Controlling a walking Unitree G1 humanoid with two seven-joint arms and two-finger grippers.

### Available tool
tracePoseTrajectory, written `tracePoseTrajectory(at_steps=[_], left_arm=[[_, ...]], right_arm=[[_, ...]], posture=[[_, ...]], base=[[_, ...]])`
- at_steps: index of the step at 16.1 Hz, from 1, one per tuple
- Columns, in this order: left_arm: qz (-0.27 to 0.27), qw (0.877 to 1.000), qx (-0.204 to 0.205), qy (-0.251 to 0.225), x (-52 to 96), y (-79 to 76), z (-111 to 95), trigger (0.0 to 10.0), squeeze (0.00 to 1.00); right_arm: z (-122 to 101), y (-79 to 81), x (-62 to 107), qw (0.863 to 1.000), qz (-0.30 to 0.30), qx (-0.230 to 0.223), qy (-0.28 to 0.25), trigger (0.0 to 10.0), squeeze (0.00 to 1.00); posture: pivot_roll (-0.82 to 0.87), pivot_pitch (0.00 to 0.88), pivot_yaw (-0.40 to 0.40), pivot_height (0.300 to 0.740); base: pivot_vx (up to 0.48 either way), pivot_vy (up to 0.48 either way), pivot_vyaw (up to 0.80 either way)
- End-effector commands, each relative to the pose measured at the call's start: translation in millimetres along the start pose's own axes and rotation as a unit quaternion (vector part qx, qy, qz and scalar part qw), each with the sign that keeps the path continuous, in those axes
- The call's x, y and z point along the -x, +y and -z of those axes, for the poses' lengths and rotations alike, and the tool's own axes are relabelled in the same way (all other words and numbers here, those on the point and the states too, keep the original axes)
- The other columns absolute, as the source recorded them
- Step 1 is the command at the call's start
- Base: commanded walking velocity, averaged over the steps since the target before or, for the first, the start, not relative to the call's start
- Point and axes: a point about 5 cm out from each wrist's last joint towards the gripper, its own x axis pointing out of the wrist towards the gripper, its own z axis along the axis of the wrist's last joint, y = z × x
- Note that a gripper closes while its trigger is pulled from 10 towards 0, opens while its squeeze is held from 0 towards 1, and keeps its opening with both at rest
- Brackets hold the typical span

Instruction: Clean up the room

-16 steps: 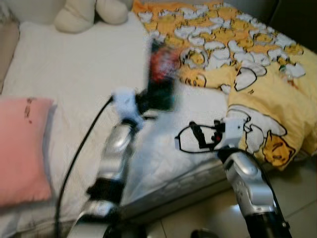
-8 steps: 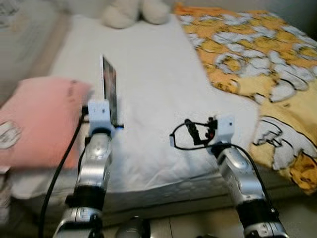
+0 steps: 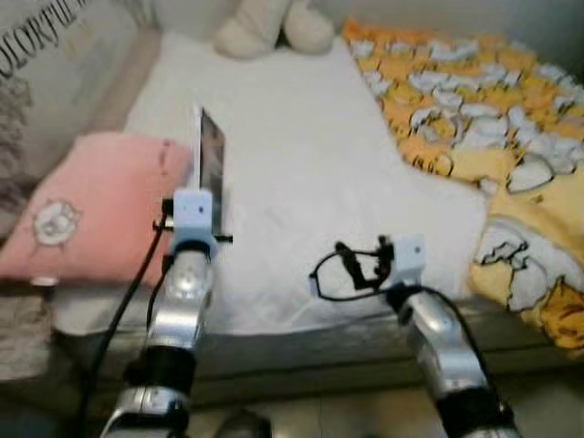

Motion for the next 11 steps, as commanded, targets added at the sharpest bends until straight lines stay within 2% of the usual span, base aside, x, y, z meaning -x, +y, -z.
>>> tracePoseTrajectory(at_steps=[1,6,7,9,10,11], left_arm=[[0.003,1.0,-0.012,-0.024,-1.9,-3.6,-11.1,10.0,0.0],[0.007,1.0,-0.013,-0.021,-1.5,-7.1,-11.5,10.0,0.0],[0.018,0.999,0.037,-0.03,-1.5,-9.5,-15.1,10.0,0.0],[0.019,0.999,0.013,-0.032,-3.1,-9.1,-16.1,10.0,0.0],[0.023,0.999,0.016,-0.031,-3.8,-10.0,-16.2,10.0,0.0],[0.027,0.999,0.013,-0.034,-3.8,-11.0,-17.2,10.0,0.0]], right_arm=[[-4.6,2.6,-3.3,1.0,-0.012,0.004,-0.01,10.0,0.0],[-2.7,2.5,-5.8,1.0,-0.029,0.007,0.001,10.0,0.0],[-2.1,2.0,-6.3,1.0,-0.027,0.012,0.004,10.0,0.0],[-1.7,1.5,-7.1,1.0,-0.025,0.008,0.003,10.0,0.0],[-0.2,-2.6,-7.6,1.0,0.0,-0.004,0.007,10.0,0.0],[-0.1,-2.4,-8.1,1.0,-0.003,-0.002,0.009,10.0,0.0]], posture=[[0.01,0.0,0.033,0.74],[0.02,0.0,0.026,0.74],[0.01,0.0,0.027,0.74],[0.01,0.0,0.024,0.74],[0.02,0.0,0.021,0.74],[0.01,0.0,0.022,0.74]], base=[[0.0,0.0,0.46],[0.0,0.0,0.43],[0.0,0.0,0.0],[0.0,0.0,0.0],[0.0,0.0,0.41],[0.0,0.0,0.0]])
